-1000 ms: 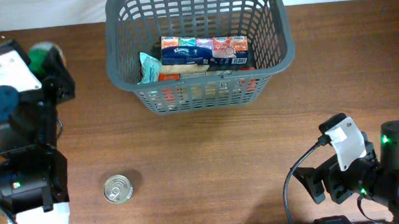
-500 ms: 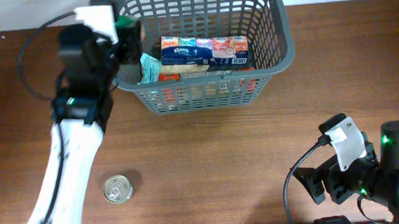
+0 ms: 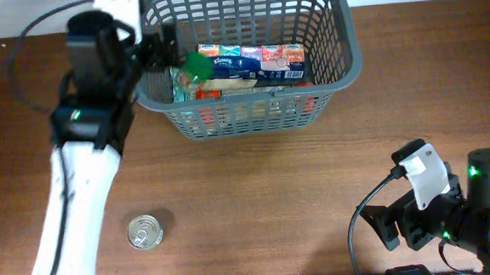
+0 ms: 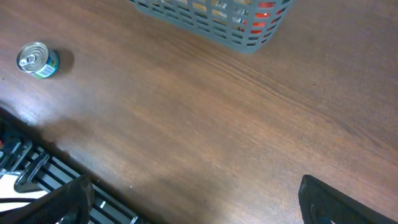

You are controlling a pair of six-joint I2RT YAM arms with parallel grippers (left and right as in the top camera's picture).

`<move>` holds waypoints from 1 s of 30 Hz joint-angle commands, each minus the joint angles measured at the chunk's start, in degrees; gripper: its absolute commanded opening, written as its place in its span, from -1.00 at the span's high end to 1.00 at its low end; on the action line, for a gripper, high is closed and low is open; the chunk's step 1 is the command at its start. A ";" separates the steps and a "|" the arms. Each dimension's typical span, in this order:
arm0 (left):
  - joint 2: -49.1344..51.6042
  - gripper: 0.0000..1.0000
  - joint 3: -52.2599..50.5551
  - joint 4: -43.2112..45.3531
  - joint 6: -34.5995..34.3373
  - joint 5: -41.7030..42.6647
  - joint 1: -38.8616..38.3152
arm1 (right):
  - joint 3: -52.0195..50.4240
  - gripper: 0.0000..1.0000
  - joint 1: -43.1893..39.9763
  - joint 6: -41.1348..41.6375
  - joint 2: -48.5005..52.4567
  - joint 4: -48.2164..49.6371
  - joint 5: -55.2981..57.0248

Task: Pack container
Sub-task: 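Carry the green jar over the basket and drop it in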

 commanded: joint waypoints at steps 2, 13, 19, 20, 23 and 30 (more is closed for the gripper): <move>-10.45 -0.99 1.68 -10.73 1.42 -10.32 0.61 | -0.20 -0.98 -0.42 0.11 -0.07 0.04 -0.52; -20.06 -0.99 0.17 -42.97 -6.62 -10.71 10.84 | -0.20 -0.97 -0.42 0.11 -0.07 0.04 -0.50; -17.94 -0.99 0.17 -55.54 -14.97 -11.76 10.86 | -0.20 -0.98 -0.42 0.11 -0.07 0.04 -0.50; -17.35 -0.99 0.17 -57.68 -15.76 -11.74 10.86 | -0.20 -0.98 -0.42 0.11 -0.07 0.04 -0.50; -14.91 -0.99 0.17 -64.52 -16.65 -9.31 10.86 | -0.20 -0.98 -0.42 0.11 -0.07 0.04 -0.50; -7.87 -0.99 -0.76 -69.13 -15.76 -1.16 9.77 | -0.20 -0.98 -0.42 0.11 -0.07 0.04 -0.50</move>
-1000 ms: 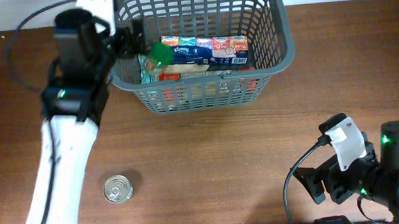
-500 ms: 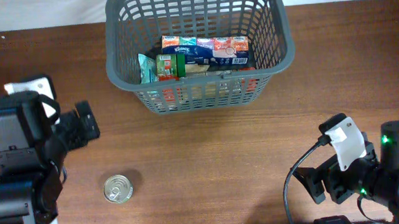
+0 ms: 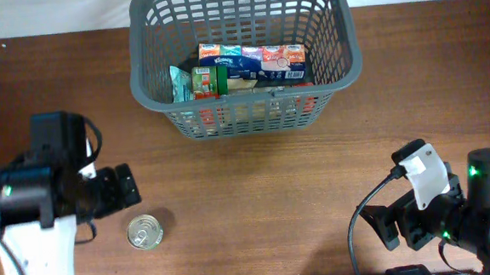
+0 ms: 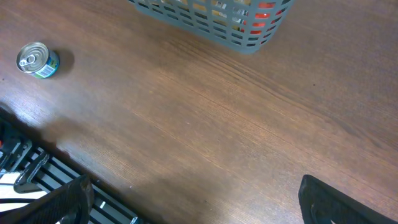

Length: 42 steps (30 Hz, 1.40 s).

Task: Pack container
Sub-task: 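Carry the green jar over the basket and drop it in, then lower the left gripper onto the tuna can and grasp it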

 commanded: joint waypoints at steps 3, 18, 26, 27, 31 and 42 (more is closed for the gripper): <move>5.42 -0.99 -2.16 -0.22 -0.98 4.59 -1.97 | -0.20 -0.97 -0.42 0.09 -0.07 0.02 -0.50; 9.11 -0.99 -21.92 3.04 -4.59 8.41 -3.85 | -0.20 -0.98 -0.42 0.09 -0.07 0.02 -0.52; 9.14 -0.99 -33.35 12.72 -10.73 8.81 -5.77 | -0.20 -0.98 -0.42 0.09 -0.07 0.02 -0.52; 9.14 -0.98 -34.56 13.51 -11.61 8.81 -5.75 | -0.20 -0.98 -0.42 0.09 -0.07 0.02 -0.52; 9.14 -0.99 -38.40 16.06 -16.44 8.39 -5.75 | -0.20 -0.98 -0.42 0.09 -0.07 0.02 -0.52; 9.14 -0.99 -42.71 26.12 -23.76 1.64 -5.73 | -0.20 -0.98 -0.42 0.09 -0.07 0.02 -0.50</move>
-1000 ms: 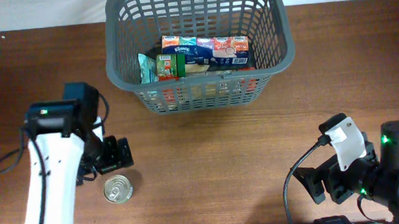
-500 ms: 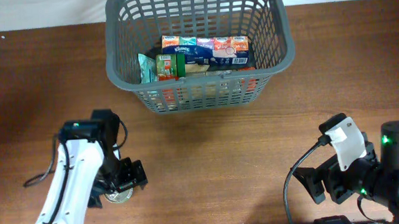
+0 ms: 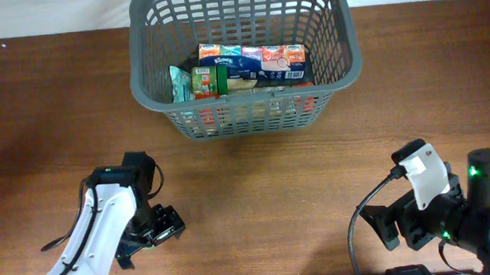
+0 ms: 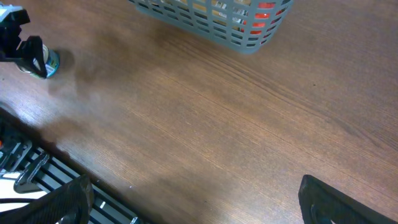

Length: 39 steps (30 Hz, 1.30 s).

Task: Pack container
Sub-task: 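Lower the left gripper onto the tuna can and grasp it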

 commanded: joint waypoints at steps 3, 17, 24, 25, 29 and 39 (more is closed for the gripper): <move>-0.02 -0.98 -0.79 4.48 -3.30 -5.99 0.17 | -0.17 -0.98 -0.42 0.11 -0.07 0.00 -0.52; 4.61 -0.99 -0.90 10.82 -9.94 -4.13 1.62 | -0.17 -0.98 -0.42 0.11 -0.07 0.00 -0.52; 8.98 -0.99 -0.90 13.46 -11.39 -2.49 1.62 | -0.17 -0.98 -0.42 0.11 -0.07 0.00 -0.50; 8.98 -0.99 -0.90 13.46 -12.13 -2.69 1.62 | -0.17 -0.98 -0.42 0.11 -0.07 0.00 -0.50; 8.98 -0.99 -0.94 14.27 -15.26 -1.49 1.62 | -0.17 -0.98 -0.42 0.11 -0.07 0.00 -0.50; 8.98 -0.99 -0.94 18.36 -19.80 -0.52 1.62 | -0.17 -0.98 -0.42 0.11 -0.07 0.00 -0.52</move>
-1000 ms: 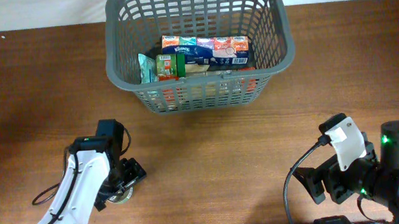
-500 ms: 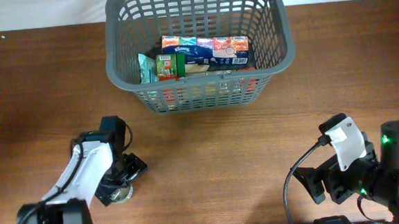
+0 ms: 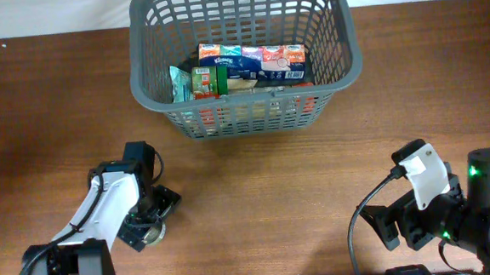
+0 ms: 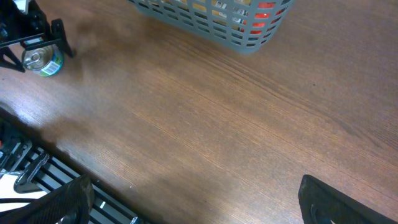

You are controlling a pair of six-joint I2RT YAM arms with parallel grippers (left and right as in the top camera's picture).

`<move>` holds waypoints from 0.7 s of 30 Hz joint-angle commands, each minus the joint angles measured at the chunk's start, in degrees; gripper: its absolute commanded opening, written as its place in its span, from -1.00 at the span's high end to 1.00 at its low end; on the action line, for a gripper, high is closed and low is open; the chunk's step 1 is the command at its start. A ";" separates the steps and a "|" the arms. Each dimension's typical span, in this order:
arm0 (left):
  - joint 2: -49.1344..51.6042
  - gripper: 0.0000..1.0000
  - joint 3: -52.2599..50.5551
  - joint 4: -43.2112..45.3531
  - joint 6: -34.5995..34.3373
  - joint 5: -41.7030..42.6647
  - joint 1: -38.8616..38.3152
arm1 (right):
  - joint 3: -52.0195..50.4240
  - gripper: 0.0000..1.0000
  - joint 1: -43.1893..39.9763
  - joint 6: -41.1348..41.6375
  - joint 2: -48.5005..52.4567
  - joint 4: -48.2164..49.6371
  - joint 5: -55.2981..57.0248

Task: Pack container
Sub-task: 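Lower the left gripper onto the tuna can and grasp it, then lift the tuna can with the left gripper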

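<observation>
A small silver tin can (image 4: 42, 60) with a teal label stands on the wooden table at the front left; in the overhead view the can (image 3: 153, 234) is partly covered. My left gripper (image 3: 150, 218) is down over it, open, with one black finger (image 4: 61, 42) on each side of the can. The grey plastic basket (image 3: 248, 112) at the back holds juice cartons (image 3: 253, 56), a tissue pack and other packets. My right gripper (image 4: 202, 211) is open and empty at the front right, low over bare wood.
The basket's near wall (image 4: 211, 18) shows at the top of the right wrist view. A black slatted rail (image 4: 25, 162) runs along the table's front edge. The right arm's base and cable (image 3: 454, 210) occupy the front right corner.
My left gripper has shifted slightly and turned at the can; its fingers now stand on either side of the can. The can, the basket and the right arm are where they were.
My left gripper was at the basket's left rim with a green-topped item. Then that item lay in the basket and the left arm was back near the can. After that the gripper was over the can, and now it straddles it.
</observation>
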 commanded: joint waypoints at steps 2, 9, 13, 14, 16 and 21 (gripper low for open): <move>0.37 -0.99 -0.44 3.13 -2.29 0.63 0.20 | -0.17 -0.98 -0.42 0.07 -0.07 0.00 -0.52; 0.37 -0.99 -0.44 7.37 -2.29 0.70 0.20 | -0.17 -0.98 -0.42 0.07 -0.07 0.00 -0.50; 0.37 -0.99 -0.44 8.92 -2.21 3.52 0.20 | -0.17 -0.98 -0.42 0.07 -0.07 0.00 -0.50; 0.37 -0.99 -0.44 8.33 -2.16 4.15 0.20 | -0.17 -0.98 -0.42 0.07 -0.07 0.00 -0.50; 0.37 -0.99 -0.44 6.95 -1.97 5.07 0.20 | -0.17 -0.97 -0.42 0.07 -0.07 0.00 -0.52; 0.37 -1.00 -0.44 6.58 -0.26 6.43 0.17 | -0.17 -0.98 -0.42 0.07 -0.07 0.00 -0.50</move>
